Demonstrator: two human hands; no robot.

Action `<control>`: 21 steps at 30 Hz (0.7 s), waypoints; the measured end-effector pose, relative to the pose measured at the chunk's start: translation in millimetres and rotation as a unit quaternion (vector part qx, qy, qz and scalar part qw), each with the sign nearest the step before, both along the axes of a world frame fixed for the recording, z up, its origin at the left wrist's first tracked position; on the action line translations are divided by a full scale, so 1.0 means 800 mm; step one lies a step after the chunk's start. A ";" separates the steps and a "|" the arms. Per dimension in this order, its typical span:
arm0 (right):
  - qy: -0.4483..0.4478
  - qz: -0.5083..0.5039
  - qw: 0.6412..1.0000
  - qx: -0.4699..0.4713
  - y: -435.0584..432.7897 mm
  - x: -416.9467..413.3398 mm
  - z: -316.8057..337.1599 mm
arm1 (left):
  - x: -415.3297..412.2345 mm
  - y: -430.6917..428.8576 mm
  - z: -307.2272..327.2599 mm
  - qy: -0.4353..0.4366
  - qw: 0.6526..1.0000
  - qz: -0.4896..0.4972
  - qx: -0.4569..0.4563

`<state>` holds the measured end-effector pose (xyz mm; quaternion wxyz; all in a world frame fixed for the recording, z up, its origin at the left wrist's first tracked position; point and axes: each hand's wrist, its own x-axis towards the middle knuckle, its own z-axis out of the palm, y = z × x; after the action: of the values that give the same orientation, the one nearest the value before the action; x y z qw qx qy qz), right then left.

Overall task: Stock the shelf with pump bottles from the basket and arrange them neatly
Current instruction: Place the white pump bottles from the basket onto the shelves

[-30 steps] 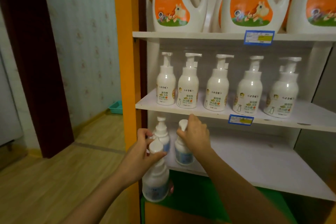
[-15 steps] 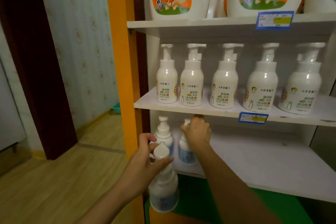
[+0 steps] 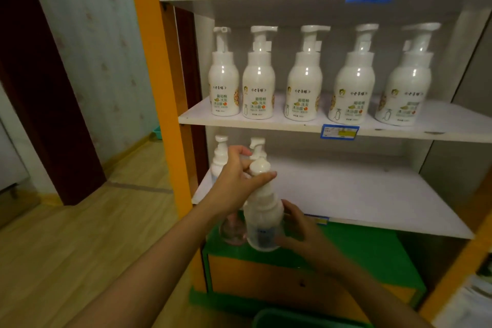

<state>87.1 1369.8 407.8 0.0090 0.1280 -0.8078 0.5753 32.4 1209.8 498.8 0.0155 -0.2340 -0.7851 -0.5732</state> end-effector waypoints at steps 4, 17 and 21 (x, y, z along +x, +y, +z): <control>0.010 -0.066 0.998 0.015 0.011 0.008 -0.002 | 0.005 0.034 0.006 -0.011 1.000 -0.022 0.018; 0.008 -0.140 0.989 -0.057 0.077 -0.059 0.001 | -0.039 0.085 -0.103 -0.292 0.946 -0.077 0.118; 0.024 -0.135 0.989 -0.047 0.083 -0.094 -0.004 | -0.080 0.115 -0.128 -0.319 0.916 -0.077 0.230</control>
<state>11.8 1436.4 404.3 0.1120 0.0315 -0.7894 0.6028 -31.6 1301.4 396.7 -0.2267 -0.0885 -0.5746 -0.7814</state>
